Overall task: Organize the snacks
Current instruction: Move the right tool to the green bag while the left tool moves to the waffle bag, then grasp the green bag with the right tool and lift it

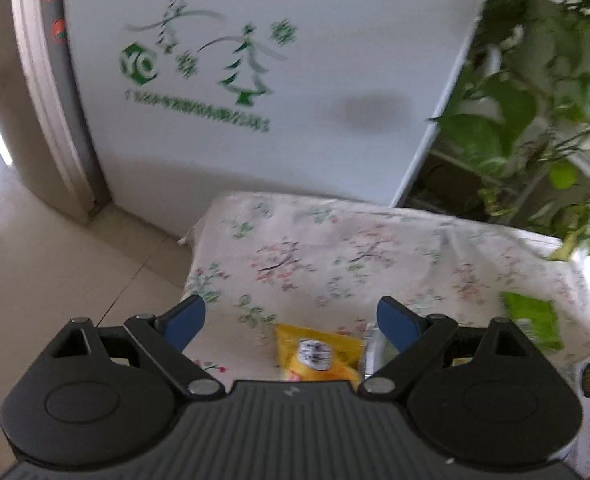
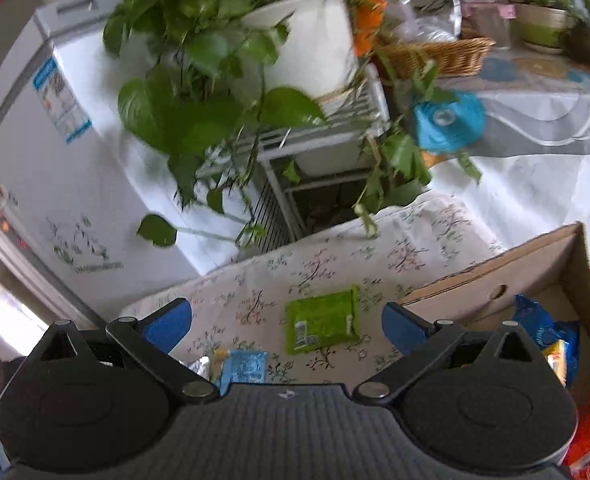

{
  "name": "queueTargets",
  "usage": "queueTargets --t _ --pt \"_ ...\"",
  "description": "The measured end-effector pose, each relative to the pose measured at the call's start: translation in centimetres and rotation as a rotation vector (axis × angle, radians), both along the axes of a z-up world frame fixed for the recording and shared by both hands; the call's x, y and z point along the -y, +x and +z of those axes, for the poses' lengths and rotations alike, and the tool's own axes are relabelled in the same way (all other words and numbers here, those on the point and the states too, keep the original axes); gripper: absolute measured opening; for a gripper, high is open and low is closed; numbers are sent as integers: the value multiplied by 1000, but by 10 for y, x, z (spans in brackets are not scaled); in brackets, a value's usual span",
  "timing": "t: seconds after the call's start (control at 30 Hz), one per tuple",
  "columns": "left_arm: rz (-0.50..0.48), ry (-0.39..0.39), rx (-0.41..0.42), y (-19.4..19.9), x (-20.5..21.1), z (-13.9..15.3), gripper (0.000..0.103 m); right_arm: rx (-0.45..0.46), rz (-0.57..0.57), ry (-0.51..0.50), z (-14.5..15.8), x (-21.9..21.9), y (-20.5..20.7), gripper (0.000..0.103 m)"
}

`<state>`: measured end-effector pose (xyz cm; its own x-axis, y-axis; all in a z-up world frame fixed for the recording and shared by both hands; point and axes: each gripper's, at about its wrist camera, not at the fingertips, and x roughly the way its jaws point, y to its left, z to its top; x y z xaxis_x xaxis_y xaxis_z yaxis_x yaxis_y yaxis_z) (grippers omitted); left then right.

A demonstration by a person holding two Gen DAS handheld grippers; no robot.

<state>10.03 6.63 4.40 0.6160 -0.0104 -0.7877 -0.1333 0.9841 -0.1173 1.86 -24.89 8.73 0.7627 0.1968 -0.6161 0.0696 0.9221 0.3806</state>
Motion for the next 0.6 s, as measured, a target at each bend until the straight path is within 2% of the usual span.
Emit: queueTargets --t 0.1,0.3,0.47,0.6 --pt "16 10 -33 6 -4 -11 93 -12 21 -61 -7 -11 12 103" --pt "27 71 -74 13 -2 -26 93 -57 43 -36 -22 -16 42 103" --pt "18 136 -80 19 2 -33 93 -75 51 -80 -36 -24 66 103" --pt "15 140 -103 21 1 -40 93 -120 35 -100 -50 -27 82 102"
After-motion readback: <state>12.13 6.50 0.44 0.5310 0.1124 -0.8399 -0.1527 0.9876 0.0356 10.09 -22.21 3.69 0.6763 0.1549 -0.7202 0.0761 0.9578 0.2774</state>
